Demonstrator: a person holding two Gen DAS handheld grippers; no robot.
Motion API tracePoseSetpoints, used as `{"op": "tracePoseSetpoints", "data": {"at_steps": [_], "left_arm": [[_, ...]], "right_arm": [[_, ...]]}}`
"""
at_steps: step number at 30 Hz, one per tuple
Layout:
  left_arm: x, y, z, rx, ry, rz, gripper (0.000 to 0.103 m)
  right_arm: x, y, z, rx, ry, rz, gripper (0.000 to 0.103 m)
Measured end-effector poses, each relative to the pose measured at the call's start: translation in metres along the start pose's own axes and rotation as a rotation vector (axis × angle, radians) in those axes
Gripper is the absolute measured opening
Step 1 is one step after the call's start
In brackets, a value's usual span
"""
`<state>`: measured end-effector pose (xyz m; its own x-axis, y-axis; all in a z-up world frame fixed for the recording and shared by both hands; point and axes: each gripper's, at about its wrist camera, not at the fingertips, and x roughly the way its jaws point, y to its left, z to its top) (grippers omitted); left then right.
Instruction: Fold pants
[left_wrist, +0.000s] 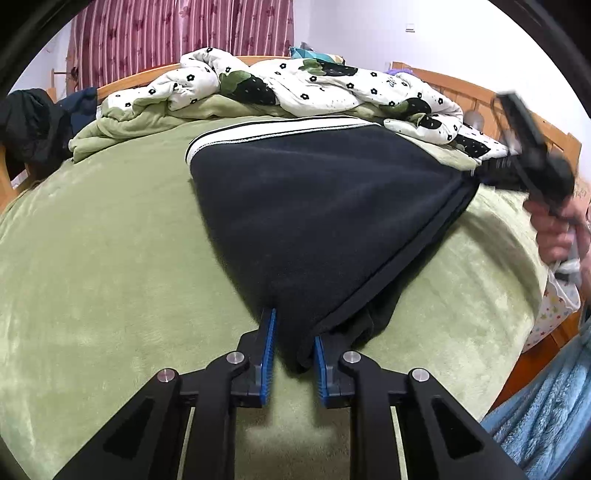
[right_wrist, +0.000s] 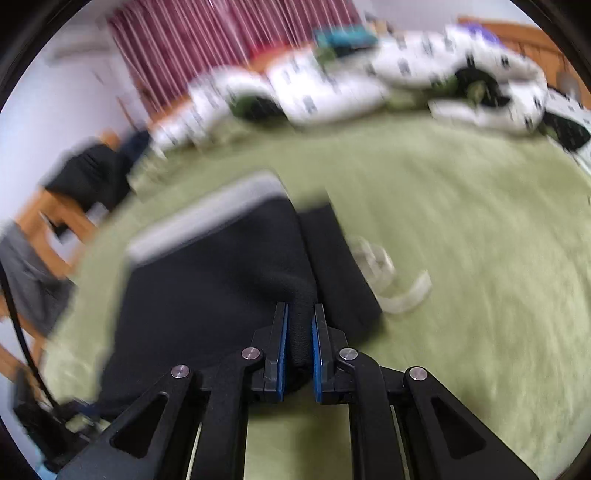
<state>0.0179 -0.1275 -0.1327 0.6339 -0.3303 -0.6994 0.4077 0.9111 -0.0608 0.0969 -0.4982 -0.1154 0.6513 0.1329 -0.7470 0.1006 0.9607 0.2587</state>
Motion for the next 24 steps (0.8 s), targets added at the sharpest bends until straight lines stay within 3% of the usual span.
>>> {"op": "tracePoseSetpoints", "data": {"at_steps": [1, 3, 5, 8, 9, 10, 12, 15, 18, 22, 24], "left_arm": [[-0.001, 0.001, 0.001, -0.014, 0.000, -0.006, 0.019], [0.002, 0.008, 0.004, -0.076, 0.018, -0.041, 0.033], [0.013, 0.015, 0.003, -0.118, 0.052, -0.026, 0.042], [0.024, 0.030, -0.001, -0.261, 0.065, -0.084, 0.039], [0.024, 0.031, -0.001, -0.273, 0.063, -0.097, 0.027], [0.022, 0.029, 0.000, -0.260, 0.064, -0.110, 0.025], [0.011, 0.025, 0.002, -0.217, 0.019, -0.080, 0.019], [0.002, 0.026, 0.002, -0.214, 0.000, -0.088, 0.019], [0.020, 0.030, -0.007, -0.246, 0.071, -0.097, 0.020], [0.009, 0.023, -0.004, -0.171, 0.080, -0.093, 0.024], [0.000, 0.022, -0.003, -0.128, 0.100, -0.121, 0.033]], "right_arm": [[-0.003, -0.001, -0.001, -0.007, -0.011, 0.006, 0.011], [-0.017, -0.002, 0.000, -0.003, -0.046, 0.039, 0.013], [-0.020, -0.007, 0.000, 0.011, -0.048, 0.047, 0.017], [0.002, -0.013, -0.003, 0.065, 0.012, 0.068, 0.028], [0.010, -0.011, -0.005, 0.075, 0.038, 0.070, 0.027], [0.013, -0.009, -0.007, 0.067, 0.039, 0.058, 0.027], [0.001, -0.001, -0.008, 0.019, 0.003, 0.078, 0.010], [-0.027, 0.000, -0.011, 0.036, -0.063, 0.140, 0.010], [-0.002, -0.001, -0.022, 0.024, 0.036, 0.046, 0.010], [0.000, 0.008, -0.023, -0.034, 0.055, -0.002, 0.014], [-0.016, 0.014, -0.019, -0.070, 0.030, -0.037, 0.028]]}}
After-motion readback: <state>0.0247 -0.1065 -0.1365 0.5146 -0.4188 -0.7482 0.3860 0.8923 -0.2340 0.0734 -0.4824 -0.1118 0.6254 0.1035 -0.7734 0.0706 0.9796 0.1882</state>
